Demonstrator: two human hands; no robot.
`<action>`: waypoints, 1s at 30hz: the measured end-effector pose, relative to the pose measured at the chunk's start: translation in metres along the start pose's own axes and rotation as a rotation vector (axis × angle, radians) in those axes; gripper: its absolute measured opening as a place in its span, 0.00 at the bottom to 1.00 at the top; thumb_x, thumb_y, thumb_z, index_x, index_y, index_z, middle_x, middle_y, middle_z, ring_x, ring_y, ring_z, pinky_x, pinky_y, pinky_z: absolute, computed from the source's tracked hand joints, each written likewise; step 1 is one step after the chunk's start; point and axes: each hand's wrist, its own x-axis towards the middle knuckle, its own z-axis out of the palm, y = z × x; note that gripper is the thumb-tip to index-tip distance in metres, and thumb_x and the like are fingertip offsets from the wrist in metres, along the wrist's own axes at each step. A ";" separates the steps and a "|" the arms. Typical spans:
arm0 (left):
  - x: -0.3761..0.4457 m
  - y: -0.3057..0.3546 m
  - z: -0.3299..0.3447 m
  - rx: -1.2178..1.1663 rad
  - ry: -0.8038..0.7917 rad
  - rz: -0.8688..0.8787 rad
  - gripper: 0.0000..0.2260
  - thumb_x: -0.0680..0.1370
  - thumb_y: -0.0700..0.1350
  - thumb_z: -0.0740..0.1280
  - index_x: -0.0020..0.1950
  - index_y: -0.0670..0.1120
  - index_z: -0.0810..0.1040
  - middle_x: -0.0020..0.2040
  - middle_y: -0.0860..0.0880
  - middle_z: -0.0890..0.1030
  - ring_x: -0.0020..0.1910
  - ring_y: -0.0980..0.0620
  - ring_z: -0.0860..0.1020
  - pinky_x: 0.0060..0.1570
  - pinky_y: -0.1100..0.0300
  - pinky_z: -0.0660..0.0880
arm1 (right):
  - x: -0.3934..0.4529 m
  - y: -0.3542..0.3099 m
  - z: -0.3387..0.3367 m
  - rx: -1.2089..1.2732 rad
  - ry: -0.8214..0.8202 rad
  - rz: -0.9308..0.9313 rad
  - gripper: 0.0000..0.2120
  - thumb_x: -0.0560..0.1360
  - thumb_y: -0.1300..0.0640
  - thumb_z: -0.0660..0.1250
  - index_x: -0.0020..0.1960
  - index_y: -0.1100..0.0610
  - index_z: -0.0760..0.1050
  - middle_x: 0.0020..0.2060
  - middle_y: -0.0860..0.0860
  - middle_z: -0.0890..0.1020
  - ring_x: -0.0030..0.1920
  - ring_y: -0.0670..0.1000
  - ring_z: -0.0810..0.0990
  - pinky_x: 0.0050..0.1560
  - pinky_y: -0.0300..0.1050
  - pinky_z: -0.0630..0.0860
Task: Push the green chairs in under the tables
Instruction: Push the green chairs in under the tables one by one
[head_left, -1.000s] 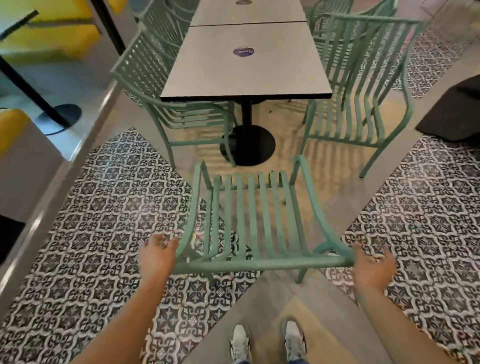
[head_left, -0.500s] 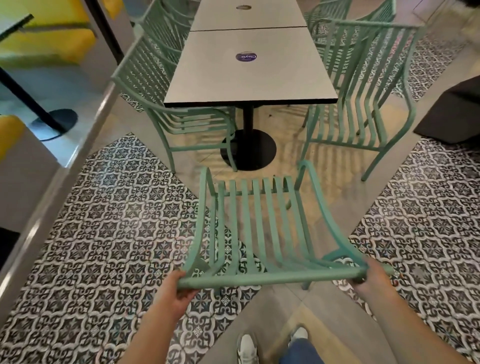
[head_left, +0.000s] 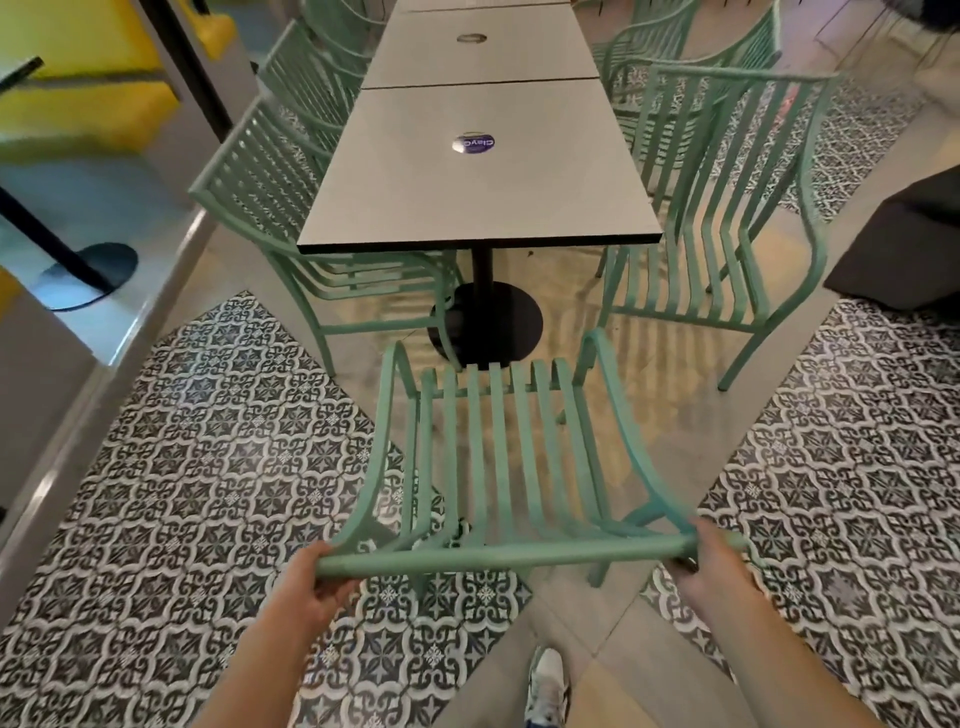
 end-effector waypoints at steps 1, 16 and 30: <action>0.002 0.004 0.008 -0.003 0.001 -0.002 0.08 0.79 0.39 0.63 0.56 0.37 0.73 0.57 0.34 0.76 0.52 0.39 0.78 0.51 0.47 0.76 | 0.003 -0.005 0.008 -0.003 -0.012 -0.007 0.18 0.78 0.57 0.65 0.66 0.60 0.66 0.59 0.61 0.72 0.52 0.57 0.75 0.53 0.50 0.73; 0.021 0.058 0.101 -0.043 -0.014 0.014 0.07 0.82 0.37 0.59 0.57 0.36 0.72 0.66 0.34 0.73 0.61 0.38 0.74 0.51 0.51 0.79 | 0.058 -0.053 0.091 -0.081 -0.039 -0.003 0.12 0.79 0.56 0.63 0.60 0.59 0.70 0.53 0.60 0.75 0.45 0.57 0.77 0.26 0.51 0.80; 0.049 0.102 0.151 -0.009 -0.011 -0.004 0.10 0.80 0.42 0.63 0.57 0.37 0.74 0.53 0.37 0.78 0.50 0.41 0.79 0.53 0.49 0.77 | 0.083 -0.080 0.147 -0.077 -0.039 -0.007 0.21 0.79 0.56 0.64 0.69 0.61 0.65 0.65 0.62 0.73 0.60 0.60 0.75 0.55 0.54 0.76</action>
